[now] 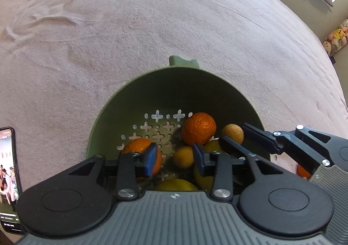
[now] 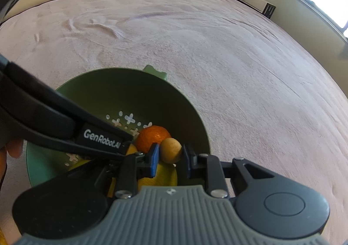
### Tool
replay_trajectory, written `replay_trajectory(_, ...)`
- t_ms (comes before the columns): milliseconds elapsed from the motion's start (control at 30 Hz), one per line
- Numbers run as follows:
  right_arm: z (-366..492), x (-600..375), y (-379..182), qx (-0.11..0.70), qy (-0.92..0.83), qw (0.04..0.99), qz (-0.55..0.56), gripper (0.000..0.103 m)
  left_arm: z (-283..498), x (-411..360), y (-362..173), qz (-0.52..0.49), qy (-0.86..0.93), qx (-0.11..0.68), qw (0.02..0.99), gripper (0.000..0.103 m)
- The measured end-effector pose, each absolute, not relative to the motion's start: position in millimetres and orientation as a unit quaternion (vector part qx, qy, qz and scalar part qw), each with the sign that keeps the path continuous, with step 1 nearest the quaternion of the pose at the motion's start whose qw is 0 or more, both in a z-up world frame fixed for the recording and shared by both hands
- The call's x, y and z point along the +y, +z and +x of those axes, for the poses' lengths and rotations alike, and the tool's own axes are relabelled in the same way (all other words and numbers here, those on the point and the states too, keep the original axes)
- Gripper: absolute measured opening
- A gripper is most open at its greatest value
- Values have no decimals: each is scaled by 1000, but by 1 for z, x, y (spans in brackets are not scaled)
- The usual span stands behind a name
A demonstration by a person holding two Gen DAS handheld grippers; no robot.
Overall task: Organize fruits
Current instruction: 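Lower both small fruits into the colander and open both tools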
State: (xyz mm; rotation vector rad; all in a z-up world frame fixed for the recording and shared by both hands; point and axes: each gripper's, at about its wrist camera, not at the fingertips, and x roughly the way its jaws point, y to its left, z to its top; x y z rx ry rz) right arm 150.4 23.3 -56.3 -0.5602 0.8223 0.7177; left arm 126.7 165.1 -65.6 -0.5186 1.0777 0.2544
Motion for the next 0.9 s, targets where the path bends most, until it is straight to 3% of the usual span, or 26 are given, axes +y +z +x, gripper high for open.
replay_trajectory(167,151,27,-55,379,347,816,-263,20,126,166,-57,-246,112,498,824,58)
replay_trajectory(900,166,39,-65,391,357,807,-262,22,121,177,-51,-257,139,496,817,60)
